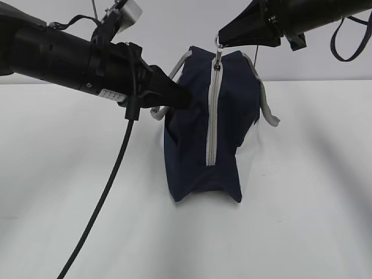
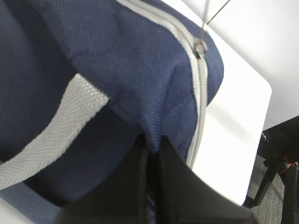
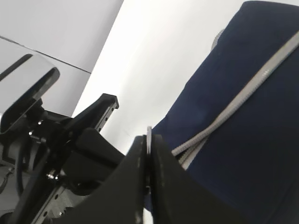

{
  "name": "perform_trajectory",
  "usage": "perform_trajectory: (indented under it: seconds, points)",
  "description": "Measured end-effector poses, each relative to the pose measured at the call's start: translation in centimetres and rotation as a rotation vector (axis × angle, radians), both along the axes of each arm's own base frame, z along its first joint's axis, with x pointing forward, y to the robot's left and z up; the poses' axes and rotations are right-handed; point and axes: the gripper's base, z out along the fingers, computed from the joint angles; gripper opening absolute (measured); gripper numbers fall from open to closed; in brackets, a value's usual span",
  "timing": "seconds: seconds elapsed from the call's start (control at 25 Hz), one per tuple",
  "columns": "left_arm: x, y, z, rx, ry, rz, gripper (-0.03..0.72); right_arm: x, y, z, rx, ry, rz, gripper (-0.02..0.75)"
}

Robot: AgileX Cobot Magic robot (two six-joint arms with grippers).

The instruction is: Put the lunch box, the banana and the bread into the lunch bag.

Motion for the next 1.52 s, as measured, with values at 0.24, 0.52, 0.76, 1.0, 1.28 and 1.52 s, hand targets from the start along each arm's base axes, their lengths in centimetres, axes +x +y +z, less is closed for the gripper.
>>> perform_trajectory:
  seconds: [0.24, 0.52, 0.76, 1.0, 1.28, 1.52]
  points:
    - [-0.1, 0.0, -0.1, 0.012, -0.003, -0.011, 0.003, 2.7, 0.3, -0.4, -0.066, -0.027, 0.088, 0.0]
    - [-0.1, 0.1, -0.2, 0.023, -0.008, -0.018, 0.003, 5.0, 0.3, -0.6, -0.13, -0.07, 0.113, 0.0]
    - [-0.5, 0.1, -0.4, 0.054, -0.008, -0.067, 0.003, 6.6, 0.2, -1.5, -0.162, -0.086, 0.101, 0.0]
    - [-0.9, 0.1, -0.5, 0.068, 0.002, -0.113, 0.003, 7.7, 0.1, -1.6, -0.197, -0.114, 0.092, 0.0]
    - [-1.2, 0.1, -0.5, 0.067, 0.016, -0.146, 0.003, 9.4, -0.1, -2.1, -0.249, -0.164, 0.071, 0.0]
    - [-1.5, 0.1, -0.6, 0.074, 0.027, -0.18, 0.003, 11.5, -0.1, -3.3, -0.315, -0.236, 0.103, 0.0]
